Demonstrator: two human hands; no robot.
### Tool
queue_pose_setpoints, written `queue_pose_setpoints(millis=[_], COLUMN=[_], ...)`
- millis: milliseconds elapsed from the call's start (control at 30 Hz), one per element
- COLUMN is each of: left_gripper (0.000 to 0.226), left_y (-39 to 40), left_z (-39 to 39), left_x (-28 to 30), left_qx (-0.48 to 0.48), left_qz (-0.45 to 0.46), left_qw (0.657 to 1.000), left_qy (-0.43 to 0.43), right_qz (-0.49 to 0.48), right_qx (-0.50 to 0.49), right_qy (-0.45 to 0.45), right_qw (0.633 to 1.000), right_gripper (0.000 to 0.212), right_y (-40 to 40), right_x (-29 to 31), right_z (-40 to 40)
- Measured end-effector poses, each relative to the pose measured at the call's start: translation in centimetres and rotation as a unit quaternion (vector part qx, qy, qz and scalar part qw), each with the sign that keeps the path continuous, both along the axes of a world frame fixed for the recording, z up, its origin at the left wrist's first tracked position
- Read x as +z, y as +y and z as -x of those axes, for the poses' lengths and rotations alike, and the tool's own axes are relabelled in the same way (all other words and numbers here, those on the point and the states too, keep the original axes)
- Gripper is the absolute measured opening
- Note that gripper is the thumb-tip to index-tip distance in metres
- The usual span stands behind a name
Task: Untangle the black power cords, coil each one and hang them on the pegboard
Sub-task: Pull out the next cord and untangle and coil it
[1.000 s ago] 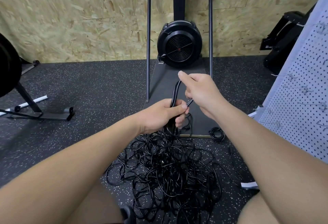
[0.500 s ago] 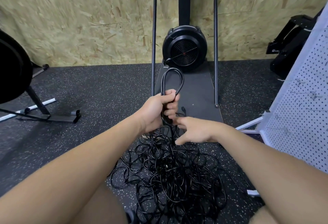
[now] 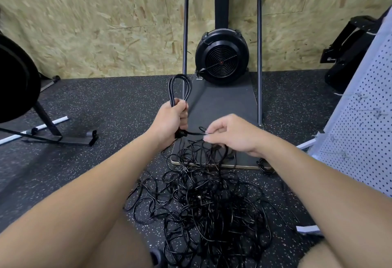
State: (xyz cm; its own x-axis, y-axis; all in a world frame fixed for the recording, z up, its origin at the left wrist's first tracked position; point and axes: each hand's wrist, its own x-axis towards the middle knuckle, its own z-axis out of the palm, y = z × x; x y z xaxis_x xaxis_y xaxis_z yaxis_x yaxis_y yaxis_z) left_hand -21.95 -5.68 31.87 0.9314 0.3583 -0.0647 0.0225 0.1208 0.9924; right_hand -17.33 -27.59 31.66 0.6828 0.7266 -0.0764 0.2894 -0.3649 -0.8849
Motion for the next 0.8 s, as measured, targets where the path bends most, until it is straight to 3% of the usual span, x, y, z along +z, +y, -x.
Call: queue_pose_setpoints(millis=[100,200,267,333,467,533,633,800], left_gripper=[0.029,0.037,0.044,0.068,0.09,0.082,0.06,0.041], left_y=[-0.6,-2.2,-3.3,-4.2,-5.3,-6.0,-6.4,-6.2], left_z=[0.0,0.5,1.0,1.3,1.9,2.3,2.4,2.2], left_x=[0.2,0.3,0.2,0.2,0.4,0.5,0.5,0.5], left_qx=[-0.009,-0.039,-0.064,-0.091,-0.156,-0.165,-0.171,-0.185], left_qz=[-0.023,-0.041,-0.028,0.004,0.034,0.014,0.012,0.041], left_qw=[1.0,0.998,0.997,0.994,0.985,0.984,0.984,0.982], left_qy=[0.01,0.023,0.045,0.066,0.068,0.07,0.047,-0.01], right_qz=[-0.115,-0.216,-0.209,-0.195,-0.121,-0.072,-0.024,-0.058], right_qx=[0.034,0.03,0.024,0.007,-0.102,-0.149,-0.163,-0.023], right_qy=[-0.004,0.065,0.064,0.058,0.048,0.05,0.049,0.206], right_qw=[0.993,0.974,0.975,0.979,0.986,0.985,0.985,0.977], right_gripper=[0.012,0.02,0.024,0.027,0.045,0.052,0.041,0.026], right_y=[0.2,0.4,0.6,0.8,1.0,0.8,0.3,-0.9], right_x=[1.7,2.0,1.9,1.7,1.5,1.3,0.9,0.9], right_z=[0.7,1.0,1.1,1.2,1.5,1.4,0.8,-0.3])
